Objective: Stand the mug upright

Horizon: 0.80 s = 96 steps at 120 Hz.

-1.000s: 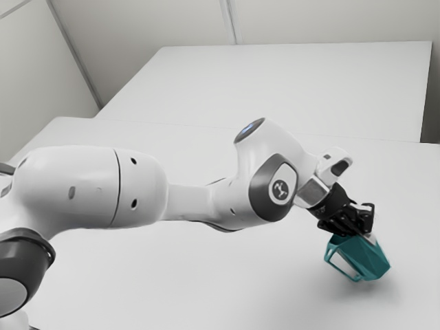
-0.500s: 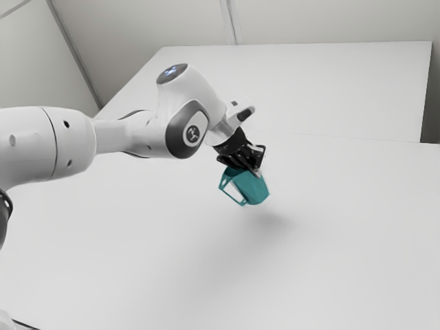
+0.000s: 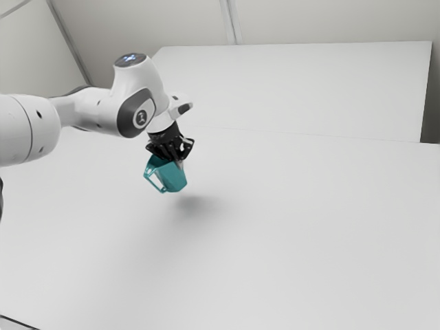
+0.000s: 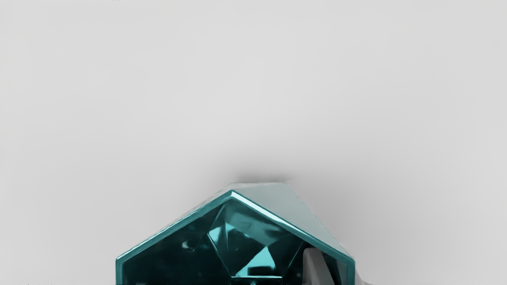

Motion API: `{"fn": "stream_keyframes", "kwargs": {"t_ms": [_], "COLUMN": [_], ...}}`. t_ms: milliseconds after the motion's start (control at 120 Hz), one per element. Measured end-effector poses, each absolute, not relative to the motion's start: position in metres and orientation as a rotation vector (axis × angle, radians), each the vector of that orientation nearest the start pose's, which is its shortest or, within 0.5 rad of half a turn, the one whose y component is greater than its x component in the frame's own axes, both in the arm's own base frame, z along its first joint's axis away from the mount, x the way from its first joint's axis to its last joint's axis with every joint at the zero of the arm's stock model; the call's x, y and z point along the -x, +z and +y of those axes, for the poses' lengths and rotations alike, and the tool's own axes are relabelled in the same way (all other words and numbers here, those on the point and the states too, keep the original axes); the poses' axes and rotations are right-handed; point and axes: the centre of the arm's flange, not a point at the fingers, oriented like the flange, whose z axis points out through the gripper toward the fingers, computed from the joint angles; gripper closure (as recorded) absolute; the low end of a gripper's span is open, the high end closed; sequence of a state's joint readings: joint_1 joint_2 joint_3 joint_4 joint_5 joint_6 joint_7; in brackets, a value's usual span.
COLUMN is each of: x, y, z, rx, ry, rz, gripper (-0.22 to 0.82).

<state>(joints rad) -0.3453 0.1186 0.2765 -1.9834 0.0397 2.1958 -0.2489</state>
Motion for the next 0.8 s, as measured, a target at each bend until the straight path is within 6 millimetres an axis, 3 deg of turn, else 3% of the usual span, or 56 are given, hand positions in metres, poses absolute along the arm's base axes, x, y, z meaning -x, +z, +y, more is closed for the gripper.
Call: {"fn": "stream_keyframes", "kwargs": {"t_ms": [117,242,350,600,800], "x": [-0.584,-0.584,-0.589,-0.600,-0.603], "y": [0.416,0.411,0.388,0.350,0.340], "z": [-0.045,-0.022,-0.008,-0.015,-0.022], "rx": [3.017,2.973,2.951,2.971,2.991], "ry": [-0.118,-0.081,-0.032,-0.007,-0.015], "rz": [-0.187,-0.228,-0.262,-0.286,-0.303], "gripper": [0.76,0.77,0.77,0.77,0.78]}}
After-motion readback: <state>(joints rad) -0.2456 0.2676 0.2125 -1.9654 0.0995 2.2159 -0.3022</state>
